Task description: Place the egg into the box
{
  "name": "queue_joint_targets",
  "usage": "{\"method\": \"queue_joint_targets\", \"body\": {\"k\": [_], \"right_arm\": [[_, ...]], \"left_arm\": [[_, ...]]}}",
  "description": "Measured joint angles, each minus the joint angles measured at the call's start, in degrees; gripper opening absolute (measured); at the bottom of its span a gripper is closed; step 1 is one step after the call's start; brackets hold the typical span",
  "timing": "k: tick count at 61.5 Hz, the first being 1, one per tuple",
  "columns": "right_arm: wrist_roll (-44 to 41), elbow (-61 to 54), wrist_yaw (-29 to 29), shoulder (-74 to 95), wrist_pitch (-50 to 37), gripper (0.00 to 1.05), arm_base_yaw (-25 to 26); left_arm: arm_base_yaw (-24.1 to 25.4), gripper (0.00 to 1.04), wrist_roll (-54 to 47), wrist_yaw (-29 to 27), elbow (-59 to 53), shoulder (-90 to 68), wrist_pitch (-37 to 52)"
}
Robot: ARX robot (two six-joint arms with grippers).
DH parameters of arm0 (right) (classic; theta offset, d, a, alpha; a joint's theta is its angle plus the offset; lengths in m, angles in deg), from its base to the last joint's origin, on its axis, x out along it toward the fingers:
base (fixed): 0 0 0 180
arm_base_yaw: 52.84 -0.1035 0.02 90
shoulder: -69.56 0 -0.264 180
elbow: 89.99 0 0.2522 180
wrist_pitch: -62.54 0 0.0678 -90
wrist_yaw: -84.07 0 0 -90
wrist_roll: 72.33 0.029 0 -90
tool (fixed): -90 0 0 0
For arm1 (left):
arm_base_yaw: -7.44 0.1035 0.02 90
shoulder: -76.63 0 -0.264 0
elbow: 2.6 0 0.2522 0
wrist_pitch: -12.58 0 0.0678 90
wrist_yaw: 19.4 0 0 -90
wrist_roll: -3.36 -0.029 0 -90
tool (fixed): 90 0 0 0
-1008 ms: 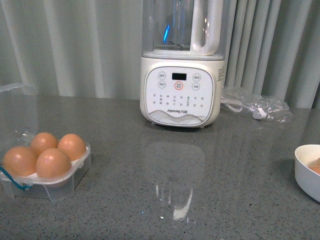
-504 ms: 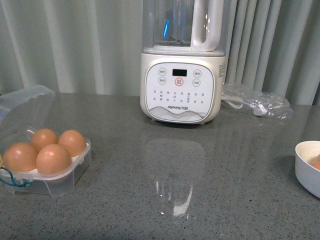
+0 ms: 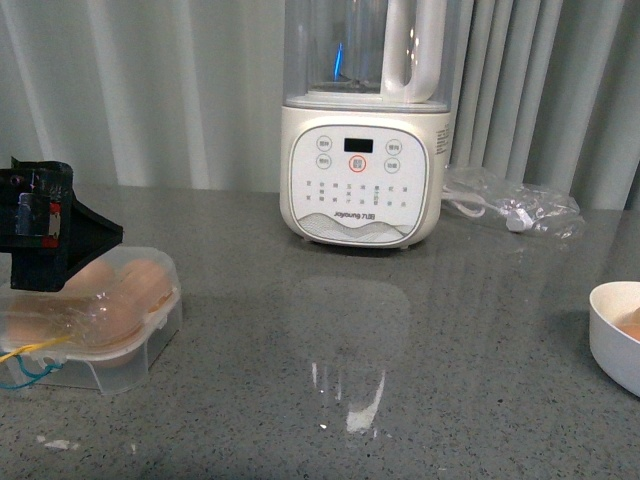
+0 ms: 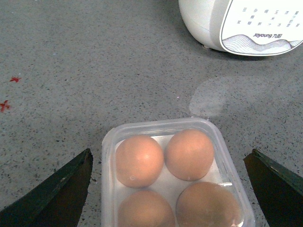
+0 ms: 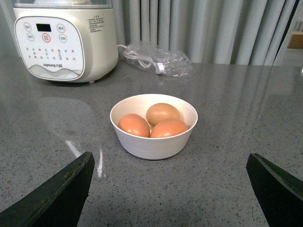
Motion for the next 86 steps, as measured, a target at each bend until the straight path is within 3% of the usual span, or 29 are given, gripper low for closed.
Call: {"method": "queue_joint_targets", "body": {"k": [22, 35, 42, 63, 70, 76, 81, 86], "right_arm": [[0.0, 0.0, 0.0, 0.0, 0.0, 0.98, 0.0], [0.0, 0.0, 0.0, 0.0, 0.0, 0.98, 0.0], [0.0, 0.0, 0.0, 0.0, 0.0, 0.98, 0.0], [0.0, 0.0, 0.0, 0.0, 0.0, 0.98, 0.0], [0.0, 0.0, 0.0, 0.0, 0.0, 0.98, 0.0], [0.0, 0.0, 0.0, 0.0, 0.0, 0.98, 0.0], [0.0, 0.0, 0.0, 0.0, 0.0, 0.98, 0.0], [0.0, 0.0, 0.0, 0.0, 0.0, 0.98, 0.0]], "left_arm": [[1.0, 0.98, -0.8, 0.1, 1.0, 5.7, -5.3], [5.3, 0.98, -1.6, 3.6, 2.5, 15.4, -15.2], [10.1, 0.98, -3.2, 7.5, 2.5, 23.3, -22.1], [30.7, 0.98, -3.7, 29.5, -3.1, 39.2, -33.8], [26.4, 0.74, 0.3, 13.4, -14.2, 45.7, -15.7], [22.6, 0.58, 1.2, 8.7, -19.0, 49.5, -12.7], [18.3, 0.37, 1.5, 4.7, -23.6, 52.9, -11.8], [15.9, 0.22, 1.7, 2.3, -26.3, 54.7, -11.5]]}}
